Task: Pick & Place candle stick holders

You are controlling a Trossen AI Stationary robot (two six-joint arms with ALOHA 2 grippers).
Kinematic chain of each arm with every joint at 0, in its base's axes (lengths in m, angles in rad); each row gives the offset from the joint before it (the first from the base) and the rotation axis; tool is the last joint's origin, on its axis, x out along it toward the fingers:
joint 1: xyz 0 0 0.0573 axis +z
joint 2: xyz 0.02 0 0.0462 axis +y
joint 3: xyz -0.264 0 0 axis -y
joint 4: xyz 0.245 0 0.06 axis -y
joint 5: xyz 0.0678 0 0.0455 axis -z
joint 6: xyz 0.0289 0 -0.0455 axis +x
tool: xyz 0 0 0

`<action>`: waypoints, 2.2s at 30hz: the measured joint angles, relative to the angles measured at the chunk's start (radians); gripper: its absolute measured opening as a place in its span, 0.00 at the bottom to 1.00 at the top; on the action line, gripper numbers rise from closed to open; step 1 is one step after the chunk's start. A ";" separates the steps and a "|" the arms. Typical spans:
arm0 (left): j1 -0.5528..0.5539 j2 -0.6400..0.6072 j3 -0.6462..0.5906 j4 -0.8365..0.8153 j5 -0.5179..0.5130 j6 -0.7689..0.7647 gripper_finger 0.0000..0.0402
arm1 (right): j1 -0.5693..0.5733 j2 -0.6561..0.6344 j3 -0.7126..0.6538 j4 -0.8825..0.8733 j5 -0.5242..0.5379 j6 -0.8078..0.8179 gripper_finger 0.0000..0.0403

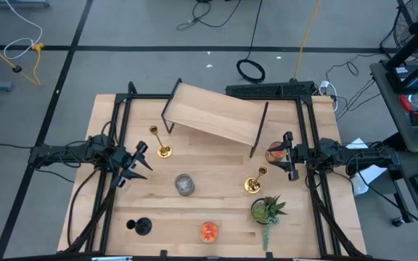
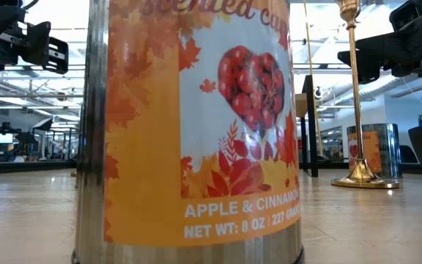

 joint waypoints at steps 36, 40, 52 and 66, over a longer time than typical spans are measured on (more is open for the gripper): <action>0.000 0.014 0.001 -0.131 -0.525 -0.182 0.42 | 0.000 0.050 0.001 0.441 0.525 0.027 0.53; 0.000 0.048 0.001 -0.135 -0.526 -0.191 0.42 | 0.000 0.075 0.001 0.441 0.525 0.030 0.53; 0.000 0.271 0.001 -0.130 -0.643 -0.243 0.42 | 0.000 0.116 0.001 0.441 0.525 0.028 0.53; 0.000 0.441 0.001 -0.121 -0.727 -0.271 0.42 | 0.000 0.136 0.001 0.441 0.525 0.028 0.53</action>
